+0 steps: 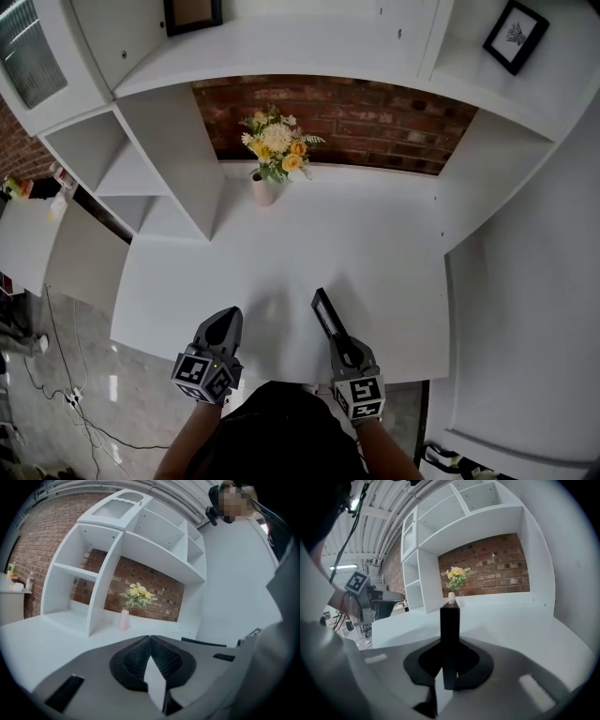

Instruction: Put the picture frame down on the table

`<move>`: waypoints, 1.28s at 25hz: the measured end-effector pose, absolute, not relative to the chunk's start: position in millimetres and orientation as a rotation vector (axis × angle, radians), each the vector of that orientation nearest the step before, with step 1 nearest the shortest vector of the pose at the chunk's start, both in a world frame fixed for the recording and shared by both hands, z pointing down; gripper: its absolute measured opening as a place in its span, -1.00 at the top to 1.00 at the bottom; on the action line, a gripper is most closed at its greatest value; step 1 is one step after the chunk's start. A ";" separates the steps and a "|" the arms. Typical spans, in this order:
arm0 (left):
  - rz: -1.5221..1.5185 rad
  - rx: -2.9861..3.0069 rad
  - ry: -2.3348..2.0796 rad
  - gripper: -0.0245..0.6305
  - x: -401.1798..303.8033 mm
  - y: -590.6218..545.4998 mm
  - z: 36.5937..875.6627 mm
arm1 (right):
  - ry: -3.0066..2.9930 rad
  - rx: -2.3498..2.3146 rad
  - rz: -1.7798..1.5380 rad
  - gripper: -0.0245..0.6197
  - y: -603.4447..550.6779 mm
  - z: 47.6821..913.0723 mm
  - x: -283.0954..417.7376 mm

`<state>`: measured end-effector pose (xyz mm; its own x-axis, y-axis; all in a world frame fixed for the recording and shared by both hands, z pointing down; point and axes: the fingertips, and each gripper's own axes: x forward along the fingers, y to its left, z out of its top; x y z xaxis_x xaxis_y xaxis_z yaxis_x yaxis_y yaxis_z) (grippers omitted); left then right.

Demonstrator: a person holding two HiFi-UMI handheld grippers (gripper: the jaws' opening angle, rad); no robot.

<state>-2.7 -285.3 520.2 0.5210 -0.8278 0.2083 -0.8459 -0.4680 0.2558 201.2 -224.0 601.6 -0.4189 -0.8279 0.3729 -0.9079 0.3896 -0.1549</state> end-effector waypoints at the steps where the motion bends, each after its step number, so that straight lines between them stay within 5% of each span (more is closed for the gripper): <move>1: 0.082 2.451 -1.380 0.93 -0.6 -288.0 519.6 | -2.407 1.538 0.499 0.85 -224.7 601.4 200.2; 19: 0.092 2.456 -1.318 0.93 -1.3 -312.2 529.8 | -2.360 1.604 0.590 0.84 -256.1 609.8 190.1; 25: 0.082 2.450 -1.297 0.93 2.2 -315.9 532.8 | -2.373 1.623 0.501 0.54 -261.3 592.3 195.5; 32: 0.059 2.451 -1.262 0.93 9.4 -319.9 534.2 | -2.295 1.640 0.404 0.53 -255.6 586.2 210.0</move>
